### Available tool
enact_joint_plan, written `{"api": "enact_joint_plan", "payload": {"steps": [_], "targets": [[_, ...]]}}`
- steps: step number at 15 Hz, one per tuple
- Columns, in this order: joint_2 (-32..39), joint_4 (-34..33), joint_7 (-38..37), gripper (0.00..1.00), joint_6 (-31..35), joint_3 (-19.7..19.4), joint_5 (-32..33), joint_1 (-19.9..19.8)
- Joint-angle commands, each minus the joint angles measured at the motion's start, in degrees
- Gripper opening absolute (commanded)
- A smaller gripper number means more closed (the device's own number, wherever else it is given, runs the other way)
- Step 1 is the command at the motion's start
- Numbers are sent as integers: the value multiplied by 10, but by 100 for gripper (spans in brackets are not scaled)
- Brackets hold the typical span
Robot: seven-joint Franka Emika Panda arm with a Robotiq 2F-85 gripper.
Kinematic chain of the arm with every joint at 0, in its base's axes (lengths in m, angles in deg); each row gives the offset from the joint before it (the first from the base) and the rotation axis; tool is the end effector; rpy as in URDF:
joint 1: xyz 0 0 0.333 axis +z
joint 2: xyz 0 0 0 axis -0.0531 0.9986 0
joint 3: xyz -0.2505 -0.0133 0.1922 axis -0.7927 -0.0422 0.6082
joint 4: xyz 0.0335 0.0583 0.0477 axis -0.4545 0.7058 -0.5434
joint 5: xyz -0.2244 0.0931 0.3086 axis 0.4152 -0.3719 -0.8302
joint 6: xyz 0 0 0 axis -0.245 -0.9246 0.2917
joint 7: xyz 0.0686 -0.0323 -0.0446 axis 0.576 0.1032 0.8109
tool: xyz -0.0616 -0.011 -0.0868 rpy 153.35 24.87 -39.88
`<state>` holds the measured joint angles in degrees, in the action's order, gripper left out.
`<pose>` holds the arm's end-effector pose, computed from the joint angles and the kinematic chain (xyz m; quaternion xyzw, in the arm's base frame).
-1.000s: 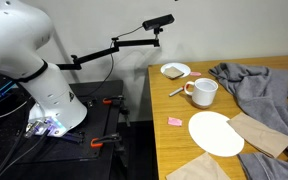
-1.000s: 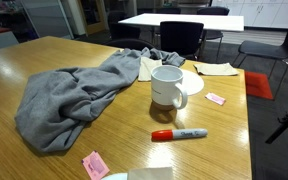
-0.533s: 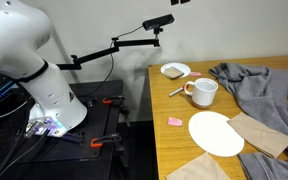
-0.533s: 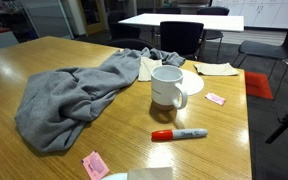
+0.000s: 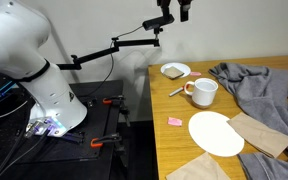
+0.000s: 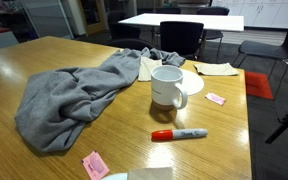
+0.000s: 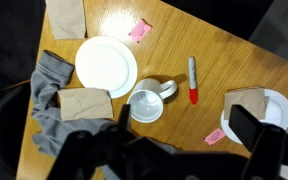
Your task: Put the red marker inside the white mug
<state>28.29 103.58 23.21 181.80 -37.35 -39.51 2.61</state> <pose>0.4195 0.0823 0.4730 0.9766 0.1983 0.0483 0.0672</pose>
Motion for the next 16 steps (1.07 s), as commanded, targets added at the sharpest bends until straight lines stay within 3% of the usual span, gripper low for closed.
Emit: {"api": "enact_joint_plan", "payload": {"steps": [1, 11, 16], "targets": [[57, -19, 69, 100, 33, -16, -12, 23], [212, -66, 90, 100, 157, 4, -30, 39], [260, -93, 74, 100, 150, 17, -65, 38]]}}
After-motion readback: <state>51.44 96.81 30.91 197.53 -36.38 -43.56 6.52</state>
